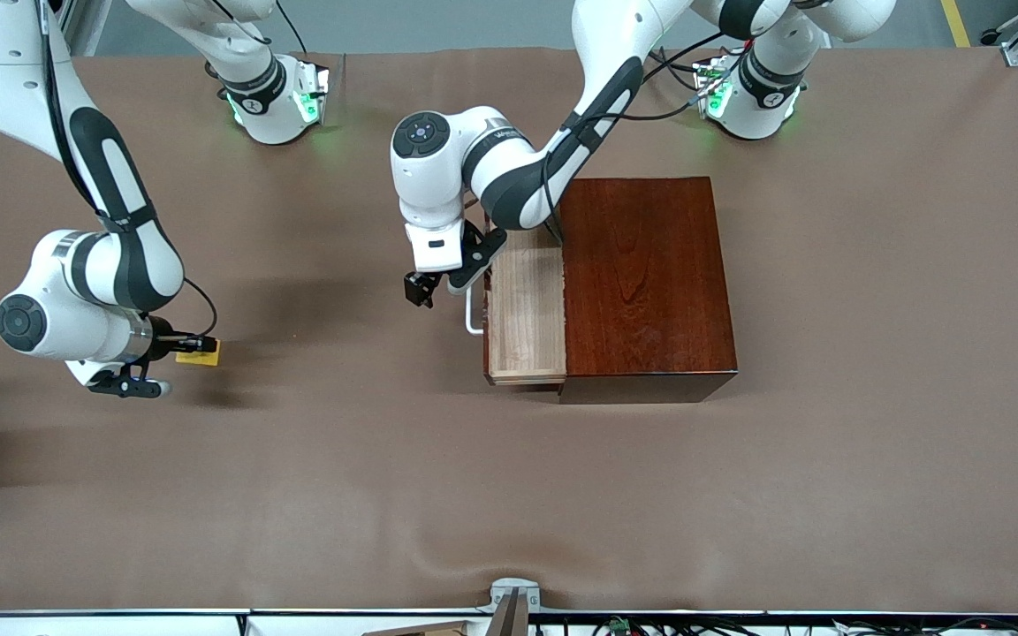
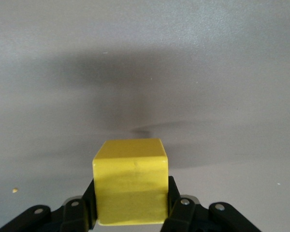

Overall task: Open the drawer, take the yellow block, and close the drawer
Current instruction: 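Push the drawer in with the left gripper while the right gripper sets the cube down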

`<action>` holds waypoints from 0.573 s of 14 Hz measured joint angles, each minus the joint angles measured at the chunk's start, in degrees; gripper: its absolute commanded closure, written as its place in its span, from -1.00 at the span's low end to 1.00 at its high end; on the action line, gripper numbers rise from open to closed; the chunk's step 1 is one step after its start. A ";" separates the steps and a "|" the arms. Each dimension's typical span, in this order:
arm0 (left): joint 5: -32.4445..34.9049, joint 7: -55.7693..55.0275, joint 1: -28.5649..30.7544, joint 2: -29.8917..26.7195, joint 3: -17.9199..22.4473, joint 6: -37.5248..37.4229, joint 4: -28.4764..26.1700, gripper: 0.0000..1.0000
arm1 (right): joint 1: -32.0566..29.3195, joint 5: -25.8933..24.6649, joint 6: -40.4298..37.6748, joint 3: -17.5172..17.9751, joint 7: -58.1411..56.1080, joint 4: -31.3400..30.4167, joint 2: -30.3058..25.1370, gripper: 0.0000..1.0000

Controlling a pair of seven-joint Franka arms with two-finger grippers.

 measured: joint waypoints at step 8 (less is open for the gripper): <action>-0.17 -0.25 1.94 -0.15 0.45 -10.41 1.16 -1.00 | -0.01 0.00 2.75 0.25 -0.02 -1.94 0.88 -1.00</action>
